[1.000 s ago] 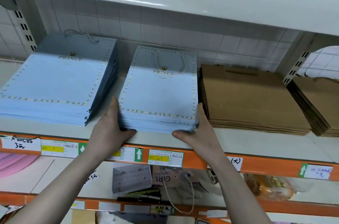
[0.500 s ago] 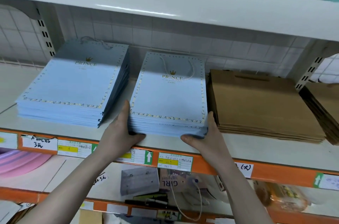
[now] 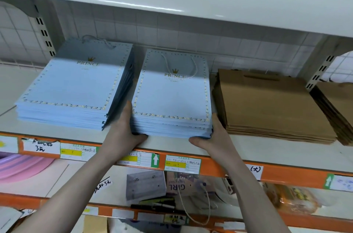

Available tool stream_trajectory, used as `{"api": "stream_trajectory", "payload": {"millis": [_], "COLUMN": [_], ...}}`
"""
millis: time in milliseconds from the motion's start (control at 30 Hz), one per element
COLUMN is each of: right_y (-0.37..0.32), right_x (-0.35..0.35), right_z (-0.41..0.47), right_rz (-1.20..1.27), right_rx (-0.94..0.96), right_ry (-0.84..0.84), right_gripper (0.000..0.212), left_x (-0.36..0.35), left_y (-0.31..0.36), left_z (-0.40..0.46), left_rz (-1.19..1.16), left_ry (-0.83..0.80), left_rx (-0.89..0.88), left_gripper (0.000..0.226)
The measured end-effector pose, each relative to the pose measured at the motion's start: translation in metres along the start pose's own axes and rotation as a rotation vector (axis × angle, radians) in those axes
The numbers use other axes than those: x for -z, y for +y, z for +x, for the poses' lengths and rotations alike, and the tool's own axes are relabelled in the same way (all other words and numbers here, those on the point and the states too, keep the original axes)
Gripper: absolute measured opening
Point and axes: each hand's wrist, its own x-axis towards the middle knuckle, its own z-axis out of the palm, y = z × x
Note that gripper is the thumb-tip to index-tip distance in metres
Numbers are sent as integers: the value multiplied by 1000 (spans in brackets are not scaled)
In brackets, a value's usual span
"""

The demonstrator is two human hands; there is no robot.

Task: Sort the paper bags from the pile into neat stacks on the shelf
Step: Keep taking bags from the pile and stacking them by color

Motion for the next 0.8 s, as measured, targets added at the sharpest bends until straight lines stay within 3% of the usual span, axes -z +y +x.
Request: {"api": "stream_trajectory", "payload": {"millis": [200, 333, 567, 800], "right_y": [1, 6, 12, 6], "right_x": [-2, 0, 6, 17], "right_z": [-8, -9, 3, 7], "right_rz": [-5, -355, -803, -840], "right_rx": [36, 75, 272, 265], "right_ry": [58, 71, 84, -25], "right_gripper": [62, 99, 84, 83], "left_x": [-1, 1, 2, 0], "left_y": [-2, -4, -8, -13], "left_z": [0, 4, 9, 12], "left_rz": [29, 47, 84, 73], "left_ry": [24, 12, 0, 27], "left_rx": [-47, -73, -105, -129], "left_gripper": [104, 105, 104, 105]}}
